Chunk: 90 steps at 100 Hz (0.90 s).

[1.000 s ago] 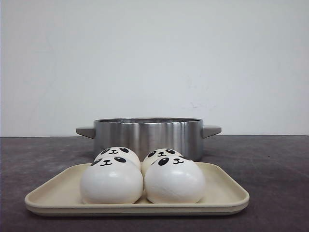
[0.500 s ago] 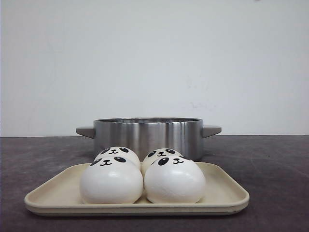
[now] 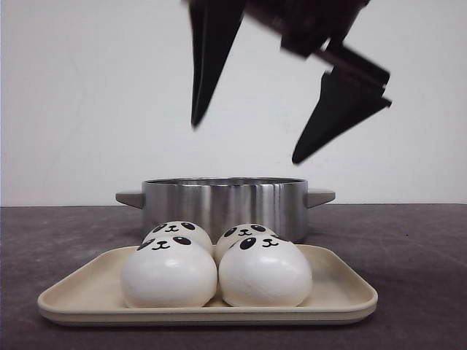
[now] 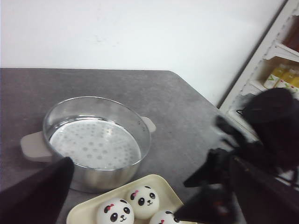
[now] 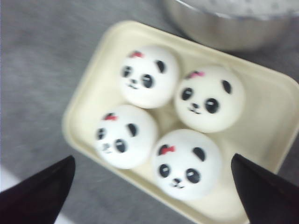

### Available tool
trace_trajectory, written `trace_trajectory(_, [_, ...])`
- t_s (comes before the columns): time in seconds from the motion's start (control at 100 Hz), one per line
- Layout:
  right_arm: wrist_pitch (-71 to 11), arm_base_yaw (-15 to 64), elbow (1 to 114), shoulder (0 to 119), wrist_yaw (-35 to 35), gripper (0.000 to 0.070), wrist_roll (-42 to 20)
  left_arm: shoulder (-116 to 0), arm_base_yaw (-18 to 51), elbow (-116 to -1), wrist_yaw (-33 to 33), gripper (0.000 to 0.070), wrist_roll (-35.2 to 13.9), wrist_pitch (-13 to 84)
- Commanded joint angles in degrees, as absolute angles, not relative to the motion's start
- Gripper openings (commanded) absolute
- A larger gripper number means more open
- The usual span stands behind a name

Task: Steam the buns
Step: 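Lower the right gripper onto the back panda bun and close it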

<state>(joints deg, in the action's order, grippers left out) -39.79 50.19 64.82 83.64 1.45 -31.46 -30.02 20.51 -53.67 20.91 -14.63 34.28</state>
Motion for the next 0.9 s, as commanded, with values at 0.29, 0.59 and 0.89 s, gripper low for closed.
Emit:
trace_trajectory(0.29, [-43.4, 47.4, 74.6, 97.1, -1.4, 0.0533, -32.8, -30.1, 23.8, -54.3, 20.6, 0.0677, -14.2, 34.0])
trace_trajectory(0.59, [-42.3, 43.1, 74.6, 100.0, 2.0, 0.049, -33.0, -30.1, 24.5, -54.3, 20.6, 0.0677, -14.1, 35.7])
trace_trajectory(0.89, [-40.6, 43.0, 74.6, 101.2, 1.7, 0.0491, -32.8, -30.1, 24.5, -54.3, 20.6, 0.0677, -13.9, 35.6])
